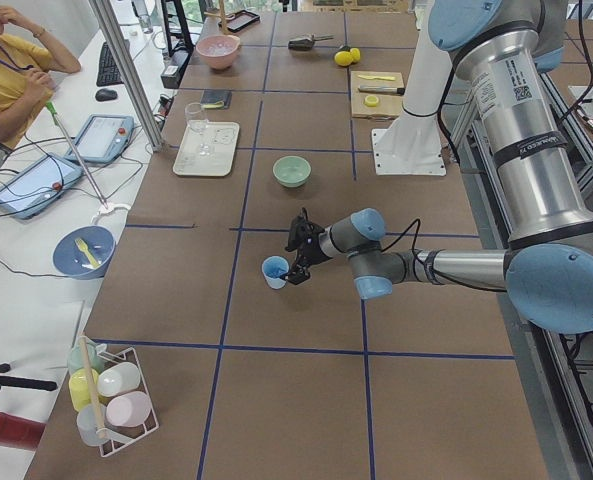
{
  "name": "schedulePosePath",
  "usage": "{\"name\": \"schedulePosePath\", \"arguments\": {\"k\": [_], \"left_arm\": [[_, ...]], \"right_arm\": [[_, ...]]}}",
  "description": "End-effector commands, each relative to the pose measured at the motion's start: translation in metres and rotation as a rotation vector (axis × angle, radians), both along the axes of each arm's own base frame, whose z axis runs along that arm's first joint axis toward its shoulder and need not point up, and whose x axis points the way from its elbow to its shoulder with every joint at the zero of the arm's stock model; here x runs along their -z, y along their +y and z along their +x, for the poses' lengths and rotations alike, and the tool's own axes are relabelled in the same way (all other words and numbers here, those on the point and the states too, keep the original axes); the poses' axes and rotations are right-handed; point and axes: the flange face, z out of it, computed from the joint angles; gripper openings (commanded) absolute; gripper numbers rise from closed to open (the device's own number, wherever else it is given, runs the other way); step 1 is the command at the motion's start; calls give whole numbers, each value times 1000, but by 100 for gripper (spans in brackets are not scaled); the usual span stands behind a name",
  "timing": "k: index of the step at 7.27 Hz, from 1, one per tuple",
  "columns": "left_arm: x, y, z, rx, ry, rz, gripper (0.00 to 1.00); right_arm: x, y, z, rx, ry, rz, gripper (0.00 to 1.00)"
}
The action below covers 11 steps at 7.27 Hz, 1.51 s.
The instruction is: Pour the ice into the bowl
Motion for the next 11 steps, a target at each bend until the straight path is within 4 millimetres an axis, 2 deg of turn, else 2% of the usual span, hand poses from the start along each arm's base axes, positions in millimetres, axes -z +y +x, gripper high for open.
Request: {"name": "schedulePosePath", "arguments": {"k": [1,3,5,7,8,11], "left_arm": [[-15,5,9,-5,-31,-5,100],[-17,5,16,-17,-33,-5,100],[-20,-4,30,-12,-28,0,100],[-24,-21,53,6,-28,15,99],[-23,-22,54,7,-26,18,99],[-40,-34,74,3,-50,11,98]], "right_arm": [[-2,2,0,0,0,-4,100],[-2,2,0,0,0,-4,100],[-3,2,0,-1,2,-5,100],[-3,2,0,-1,2,-7,100],[-3,2,0,-1,2,-7,100],[-3,2,0,-1,2,-7,100]]}}
